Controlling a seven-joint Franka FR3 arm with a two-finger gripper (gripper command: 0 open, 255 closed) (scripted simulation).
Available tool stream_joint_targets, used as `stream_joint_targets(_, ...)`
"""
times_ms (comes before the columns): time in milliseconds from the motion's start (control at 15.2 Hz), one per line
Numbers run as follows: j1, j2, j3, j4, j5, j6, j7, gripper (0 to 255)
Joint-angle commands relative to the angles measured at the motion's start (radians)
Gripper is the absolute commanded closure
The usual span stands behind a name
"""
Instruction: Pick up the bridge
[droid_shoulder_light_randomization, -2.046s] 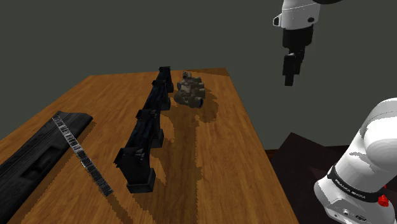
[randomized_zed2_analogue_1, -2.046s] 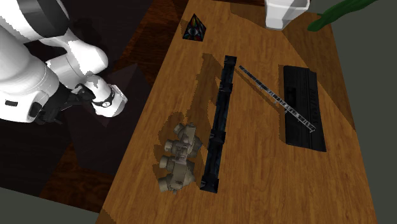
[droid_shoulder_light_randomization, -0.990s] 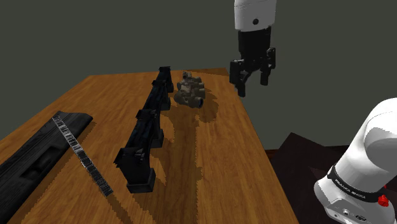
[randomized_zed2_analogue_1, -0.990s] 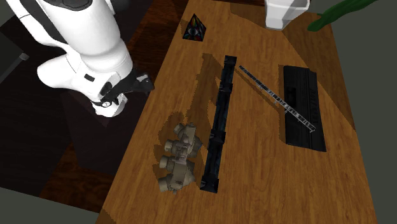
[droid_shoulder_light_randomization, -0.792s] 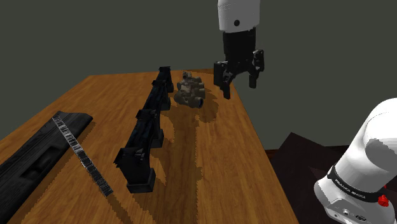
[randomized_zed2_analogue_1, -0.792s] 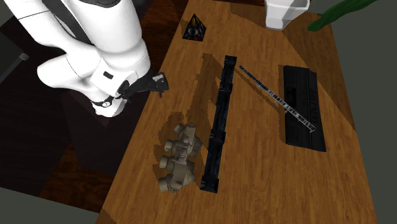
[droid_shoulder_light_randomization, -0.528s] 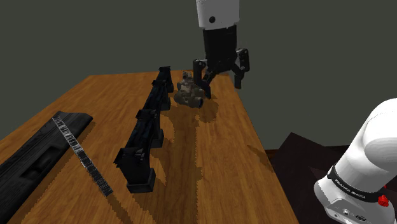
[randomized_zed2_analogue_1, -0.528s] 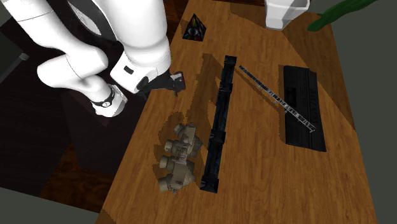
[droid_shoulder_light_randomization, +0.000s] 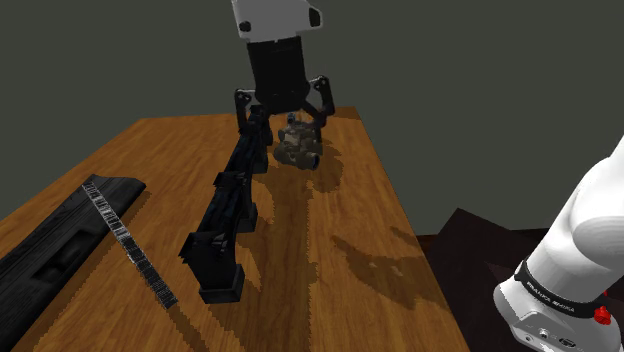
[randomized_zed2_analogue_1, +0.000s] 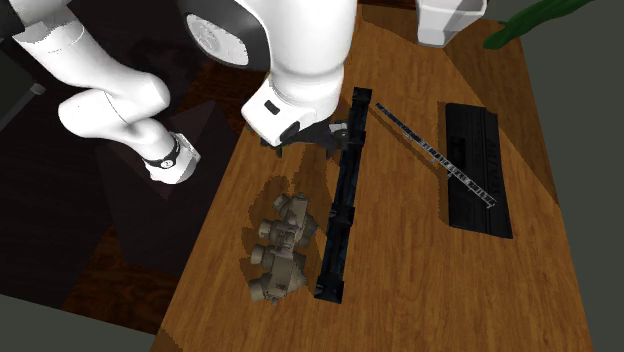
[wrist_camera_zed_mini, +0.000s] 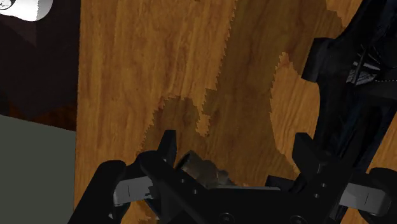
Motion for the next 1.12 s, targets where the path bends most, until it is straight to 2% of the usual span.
stream_joint_targets(0, 0.021, 0.103, 0.024, 0.105, -0.057, -0.012, 0.102, 0)
stream_joint_targets(132, 0.06, 0.207, 0.034, 0.224, -0.12, -0.038, 0.194, 0)
stream_joint_targets(330, 0.146, 0.368, 0.026, 0.433, -0.214, -0.099, 0.313, 0)
stream_joint_targets(792, 0.122, 0.339, 0.02, 0.298, -0.196, 0.009, 0.304, 0)
stream_joint_targets(990, 0.12, 0.338, 0.02, 0.288, -0.195, 0.018, 0.303, 0)
stream_joint_targets(1056, 0.121, 0.339, 0.02, 0.291, -0.196, 0.017, 0.304, 255)
